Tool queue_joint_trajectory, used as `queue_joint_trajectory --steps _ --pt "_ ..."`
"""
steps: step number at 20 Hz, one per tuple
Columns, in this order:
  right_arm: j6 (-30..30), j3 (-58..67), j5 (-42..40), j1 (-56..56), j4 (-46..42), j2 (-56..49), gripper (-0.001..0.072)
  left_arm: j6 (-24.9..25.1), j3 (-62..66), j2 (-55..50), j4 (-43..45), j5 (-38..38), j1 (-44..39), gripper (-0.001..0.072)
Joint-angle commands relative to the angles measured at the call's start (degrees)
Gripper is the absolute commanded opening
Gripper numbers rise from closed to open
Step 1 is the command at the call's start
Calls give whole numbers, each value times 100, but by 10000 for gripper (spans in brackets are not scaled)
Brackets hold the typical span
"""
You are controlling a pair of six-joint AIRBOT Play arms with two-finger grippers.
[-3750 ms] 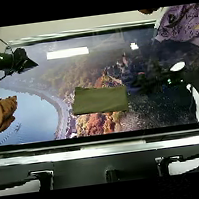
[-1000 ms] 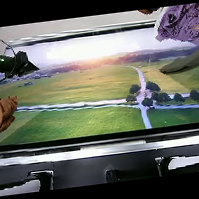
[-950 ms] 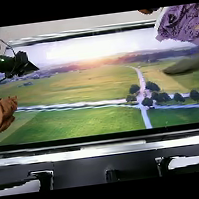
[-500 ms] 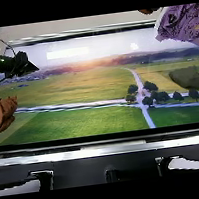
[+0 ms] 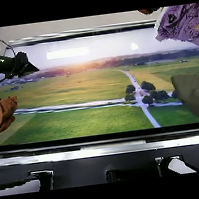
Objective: Fold the clothes and pants, and hang the long-sleeved shirts on hangers.
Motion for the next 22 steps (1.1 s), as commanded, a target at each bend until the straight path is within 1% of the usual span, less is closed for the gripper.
queue_joint_trajectory --steps 1,5,9,12,14,15,17,18,20,22 --pt "-48 -404 133 -4 -577 94 29 17 4 0 0 -4 4 16" --pt "-28 -713 426 -2 -922 94 29 15 4 0 0 -2 4 16" --pt "243 -1045 667 -2 -1185 94 29 15 4 0 0 -4 4 16" --pt "256 -1176 793 -2 -1416 94 30 15 4 0 0 -4 4 16" --pt "256 -1235 809 -2 -1451 94 45 15 4 0 0 -2 4 16" --pt "258 -1241 807 -2 -1453 92 118 15 4 0 0 -2 4 16" --pt "262 -1239 752 -2 -1451 94 382 15 4 0 0 -2 4 16" --pt "251 -1231 719 2 -1447 94 427 17 4 0 0 -2 4 16" --pt "94 -1036 588 2 -1392 96 420 17 4 0 0 0 4 16" --pt "-433 -529 254 2 -940 96 419 20 4 -2 2 0 4 16"
